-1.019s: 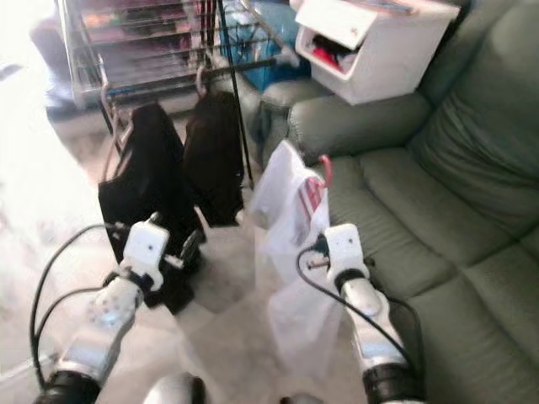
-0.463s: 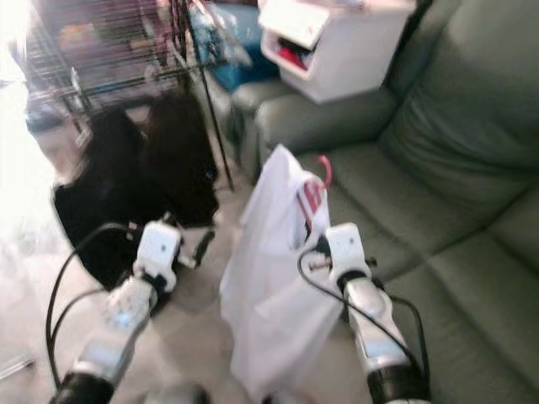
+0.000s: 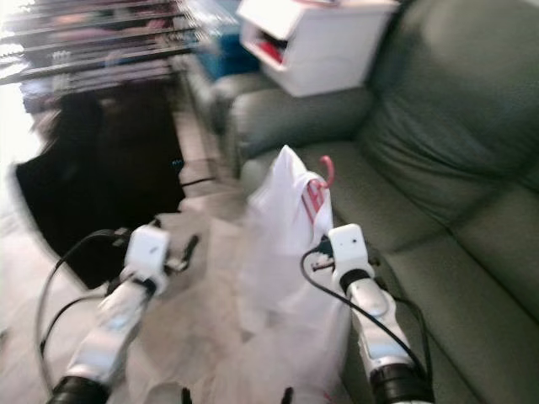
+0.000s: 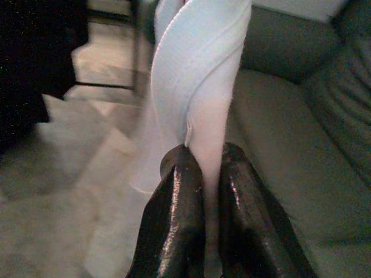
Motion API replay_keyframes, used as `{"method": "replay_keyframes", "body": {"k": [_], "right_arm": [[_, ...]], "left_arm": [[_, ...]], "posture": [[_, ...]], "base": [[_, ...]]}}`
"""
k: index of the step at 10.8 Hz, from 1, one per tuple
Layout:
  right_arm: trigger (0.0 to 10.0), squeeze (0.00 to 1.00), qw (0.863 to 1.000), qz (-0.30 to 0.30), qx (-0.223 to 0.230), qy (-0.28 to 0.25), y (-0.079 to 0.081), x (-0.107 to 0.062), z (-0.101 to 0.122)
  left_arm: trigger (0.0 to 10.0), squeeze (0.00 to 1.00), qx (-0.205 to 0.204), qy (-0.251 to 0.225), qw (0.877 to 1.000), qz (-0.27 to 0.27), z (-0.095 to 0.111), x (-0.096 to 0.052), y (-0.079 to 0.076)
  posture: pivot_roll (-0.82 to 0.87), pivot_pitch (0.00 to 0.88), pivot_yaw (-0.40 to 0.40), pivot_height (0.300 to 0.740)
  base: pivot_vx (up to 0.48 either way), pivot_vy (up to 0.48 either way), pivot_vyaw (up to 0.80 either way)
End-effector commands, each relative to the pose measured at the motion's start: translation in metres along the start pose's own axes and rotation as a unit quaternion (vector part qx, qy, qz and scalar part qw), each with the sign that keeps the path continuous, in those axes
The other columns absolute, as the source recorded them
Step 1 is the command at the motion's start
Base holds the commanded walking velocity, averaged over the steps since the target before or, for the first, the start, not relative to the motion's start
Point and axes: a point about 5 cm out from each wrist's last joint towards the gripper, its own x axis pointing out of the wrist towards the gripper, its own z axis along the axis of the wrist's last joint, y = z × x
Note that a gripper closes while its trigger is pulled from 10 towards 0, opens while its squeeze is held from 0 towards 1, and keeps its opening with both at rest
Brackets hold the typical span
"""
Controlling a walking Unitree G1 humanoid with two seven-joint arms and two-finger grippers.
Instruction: Hang hanger
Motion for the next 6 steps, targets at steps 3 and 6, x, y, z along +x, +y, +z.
{"method": "replay_keyframes", "body": {"k": [3,6], "right_arm": [[10.0,0.00,0.998,0.021,-0.008,-0.060,0.012,0.009,0.025],[10.0,0.00,0.997,0.032,-0.004,-0.064,0.017,0.008,0.027]], "left_arm": [[10.0,0.00,-0.002,-0.009,0.999,0.032,0.007,0.004,0.015],[10.0,0.00,0.002,-0.018,0.999,0.036,0.011,0.006,0.020]], "posture": [[-0.04,0.000,-0.010,0.740],[-0.04,0.000,-0.004,0.740]], "base": [[0.000,0.000,0.00],[0.222,0.000,0.00]]}}
